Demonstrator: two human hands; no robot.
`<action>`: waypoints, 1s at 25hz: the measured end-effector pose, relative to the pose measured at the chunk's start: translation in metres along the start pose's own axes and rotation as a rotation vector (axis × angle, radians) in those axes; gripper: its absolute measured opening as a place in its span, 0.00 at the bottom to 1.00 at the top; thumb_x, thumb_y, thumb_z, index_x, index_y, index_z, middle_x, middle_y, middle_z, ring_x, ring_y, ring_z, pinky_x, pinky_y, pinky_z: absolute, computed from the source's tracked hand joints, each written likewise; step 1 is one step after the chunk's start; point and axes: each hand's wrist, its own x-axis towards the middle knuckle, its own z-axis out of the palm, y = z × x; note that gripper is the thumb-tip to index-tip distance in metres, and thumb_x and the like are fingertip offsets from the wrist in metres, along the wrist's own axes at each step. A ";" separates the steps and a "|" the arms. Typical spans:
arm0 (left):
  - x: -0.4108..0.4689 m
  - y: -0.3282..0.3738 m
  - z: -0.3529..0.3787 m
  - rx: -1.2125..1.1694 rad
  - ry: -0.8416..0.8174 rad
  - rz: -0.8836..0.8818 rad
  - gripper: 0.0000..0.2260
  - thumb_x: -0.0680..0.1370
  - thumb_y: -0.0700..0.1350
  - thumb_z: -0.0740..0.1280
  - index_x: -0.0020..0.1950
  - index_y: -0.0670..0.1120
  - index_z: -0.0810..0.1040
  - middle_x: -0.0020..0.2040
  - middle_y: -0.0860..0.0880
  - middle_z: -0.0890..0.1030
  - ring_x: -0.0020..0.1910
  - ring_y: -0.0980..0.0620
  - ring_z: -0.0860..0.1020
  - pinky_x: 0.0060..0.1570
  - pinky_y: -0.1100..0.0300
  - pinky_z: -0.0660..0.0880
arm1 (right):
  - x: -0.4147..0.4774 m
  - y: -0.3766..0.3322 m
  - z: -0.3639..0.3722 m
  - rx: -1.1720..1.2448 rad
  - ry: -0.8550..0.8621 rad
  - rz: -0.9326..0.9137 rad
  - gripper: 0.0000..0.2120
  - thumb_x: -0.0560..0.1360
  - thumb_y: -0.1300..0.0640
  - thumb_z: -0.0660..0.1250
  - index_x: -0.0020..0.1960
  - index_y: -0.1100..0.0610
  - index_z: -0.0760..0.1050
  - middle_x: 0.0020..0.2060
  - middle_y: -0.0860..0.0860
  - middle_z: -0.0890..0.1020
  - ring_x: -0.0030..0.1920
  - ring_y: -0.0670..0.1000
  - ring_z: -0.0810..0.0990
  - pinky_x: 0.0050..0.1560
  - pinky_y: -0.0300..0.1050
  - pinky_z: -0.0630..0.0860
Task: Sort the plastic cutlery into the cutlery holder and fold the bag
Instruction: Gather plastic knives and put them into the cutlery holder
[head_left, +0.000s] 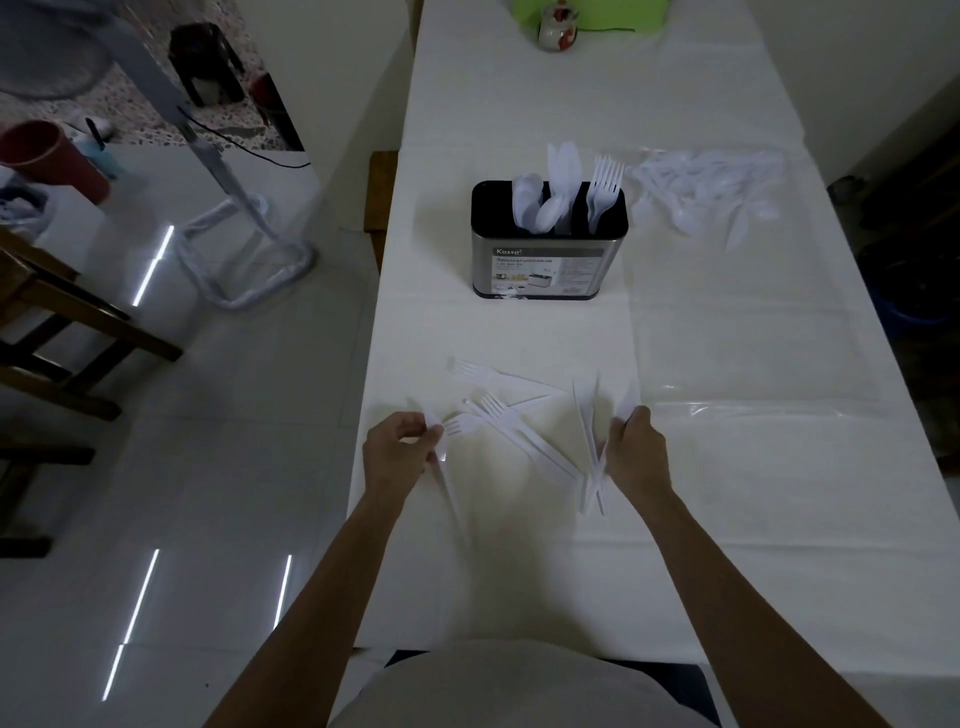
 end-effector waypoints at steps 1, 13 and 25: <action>-0.001 0.002 -0.001 -0.039 0.001 0.003 0.05 0.72 0.39 0.72 0.46 0.44 0.79 0.42 0.47 0.81 0.23 0.60 0.77 0.23 0.69 0.71 | 0.001 -0.004 0.002 0.023 0.013 -0.010 0.12 0.81 0.59 0.52 0.54 0.68 0.66 0.46 0.69 0.79 0.48 0.68 0.78 0.41 0.48 0.67; -0.020 0.025 0.004 -0.110 -0.103 0.021 0.08 0.73 0.40 0.72 0.50 0.43 0.78 0.42 0.47 0.82 0.27 0.57 0.79 0.24 0.68 0.72 | -0.023 0.012 0.013 -0.327 0.015 -0.116 0.15 0.81 0.51 0.55 0.57 0.63 0.66 0.52 0.60 0.79 0.51 0.62 0.80 0.46 0.53 0.76; -0.044 0.090 0.045 -0.197 -0.543 0.197 0.11 0.73 0.35 0.70 0.54 0.44 0.80 0.34 0.46 0.82 0.29 0.48 0.81 0.30 0.62 0.77 | -0.072 -0.002 -0.026 0.738 -0.499 -0.047 0.13 0.83 0.57 0.51 0.56 0.64 0.69 0.41 0.58 0.84 0.34 0.54 0.84 0.37 0.43 0.80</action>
